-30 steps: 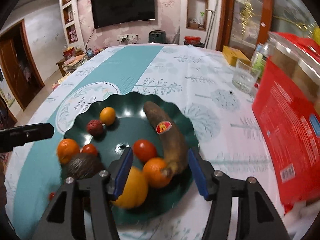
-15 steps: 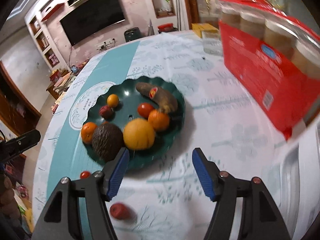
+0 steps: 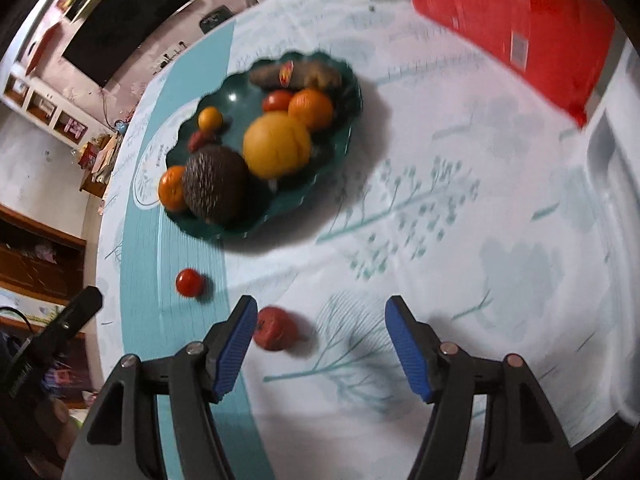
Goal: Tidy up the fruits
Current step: 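Move the right tool to the last red fruit and grasp it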
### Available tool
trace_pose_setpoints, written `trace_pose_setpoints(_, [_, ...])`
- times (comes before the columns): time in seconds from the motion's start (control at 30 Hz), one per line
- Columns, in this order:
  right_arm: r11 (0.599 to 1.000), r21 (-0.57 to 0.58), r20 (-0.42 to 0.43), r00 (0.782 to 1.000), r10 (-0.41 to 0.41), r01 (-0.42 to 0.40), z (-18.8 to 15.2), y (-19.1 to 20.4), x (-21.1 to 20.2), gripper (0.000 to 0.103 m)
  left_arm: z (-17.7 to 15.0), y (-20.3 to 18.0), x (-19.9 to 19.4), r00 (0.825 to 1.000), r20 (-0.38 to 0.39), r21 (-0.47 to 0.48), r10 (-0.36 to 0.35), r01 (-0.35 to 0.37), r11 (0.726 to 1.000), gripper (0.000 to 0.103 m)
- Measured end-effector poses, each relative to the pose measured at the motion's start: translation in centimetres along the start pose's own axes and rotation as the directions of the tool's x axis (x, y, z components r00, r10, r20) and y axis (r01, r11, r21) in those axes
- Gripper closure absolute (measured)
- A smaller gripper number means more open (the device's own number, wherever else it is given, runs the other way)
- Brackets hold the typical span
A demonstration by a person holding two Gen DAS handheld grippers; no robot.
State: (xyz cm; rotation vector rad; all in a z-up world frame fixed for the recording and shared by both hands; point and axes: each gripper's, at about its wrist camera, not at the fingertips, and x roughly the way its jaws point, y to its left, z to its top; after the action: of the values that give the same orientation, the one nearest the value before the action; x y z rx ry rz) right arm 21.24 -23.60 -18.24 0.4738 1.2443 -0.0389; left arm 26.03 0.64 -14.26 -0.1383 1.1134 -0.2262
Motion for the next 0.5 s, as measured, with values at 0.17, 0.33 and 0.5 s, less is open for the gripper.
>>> trace_pose_setpoints(0.17, [1.000,0.015,-0.046,0.999,0.011,-0.010,-1.1,0.9,1.2,0.036,-0.1,-0.6,1.4,1.000,-0.026,0.053,0.001,0.000,0.999,0.033])
trace_pose_setpoints(0.33, [1.000,-0.004,-0.044,0.999,-0.015,0.015,-1.8,1.9,1.7,0.036,0.1,-1.1,3.7,0.998,-0.057,0.073,-0.018,0.022,0.997,0.033])
trace_pose_setpoints(0.5, [0.999,-0.038,-0.049,0.998,-0.038,0.036,-2.2,2.5,2.4,0.038,0.1,-1.6,5.8,0.997,-0.074,0.091,-0.006,0.012,0.996,0.033])
